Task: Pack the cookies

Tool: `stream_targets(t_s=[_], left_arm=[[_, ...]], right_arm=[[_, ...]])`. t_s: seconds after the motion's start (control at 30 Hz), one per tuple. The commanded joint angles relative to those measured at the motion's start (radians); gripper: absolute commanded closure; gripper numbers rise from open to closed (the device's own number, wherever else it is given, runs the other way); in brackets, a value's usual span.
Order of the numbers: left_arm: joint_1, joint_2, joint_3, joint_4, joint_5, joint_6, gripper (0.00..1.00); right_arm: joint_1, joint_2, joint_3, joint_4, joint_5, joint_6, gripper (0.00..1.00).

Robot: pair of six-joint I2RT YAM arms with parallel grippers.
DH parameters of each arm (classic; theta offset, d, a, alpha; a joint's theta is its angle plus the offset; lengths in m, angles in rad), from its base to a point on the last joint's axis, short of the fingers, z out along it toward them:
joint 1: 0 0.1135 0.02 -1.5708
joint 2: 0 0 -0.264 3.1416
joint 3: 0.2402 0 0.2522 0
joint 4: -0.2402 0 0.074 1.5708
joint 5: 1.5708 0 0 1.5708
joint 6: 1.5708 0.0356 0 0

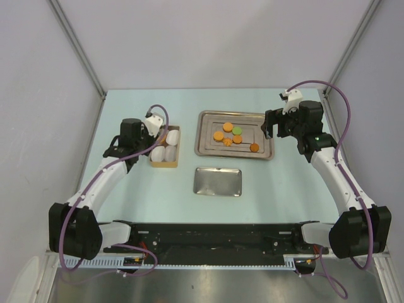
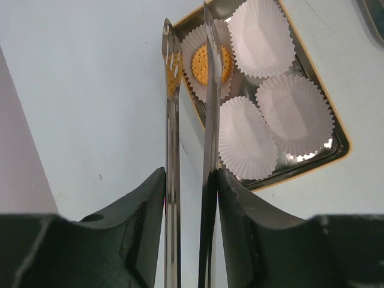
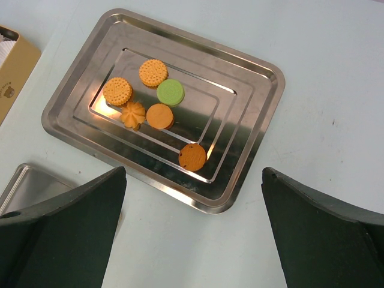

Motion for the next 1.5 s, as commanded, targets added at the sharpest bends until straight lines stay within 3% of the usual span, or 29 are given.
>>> stream_targets(t_s=[0.0,0.33,0.57,0.77,0.97,1.47], left_arm=[[0.008,-0.067,-0.003,0.046,0.008,-0.019,0.56],[0.026,-0.153,-0.012,0.072,-0.019,-0.049,0.55],[0.085,-0.162,-0.081,0.196,-0.084,-0.039,0.54],[0.175,-0.087,-0.167,0.359,-0.064,-0.035,0.54],[0.249,0.034,-0.195,0.422,-0.004,-0.033,0.54],[0.278,0.27,-0.101,0.313,0.092,0.023,0.52]], right_arm=[[0.001,-0.012,0.012,0.009,0.003,-0.008,0.0],[0.001,-0.011,0.013,0.009,0.002,-0.008,0.0],[0.004,-0.008,0.013,0.011,0.002,-0.008,0.0],[0.005,-0.003,0.013,0.009,0.002,-0.006,0.0],[0.005,0.001,0.012,0.011,0.005,-0.009,0.0],[0.007,0.008,0.013,0.011,0.011,-0.014,0.0]])
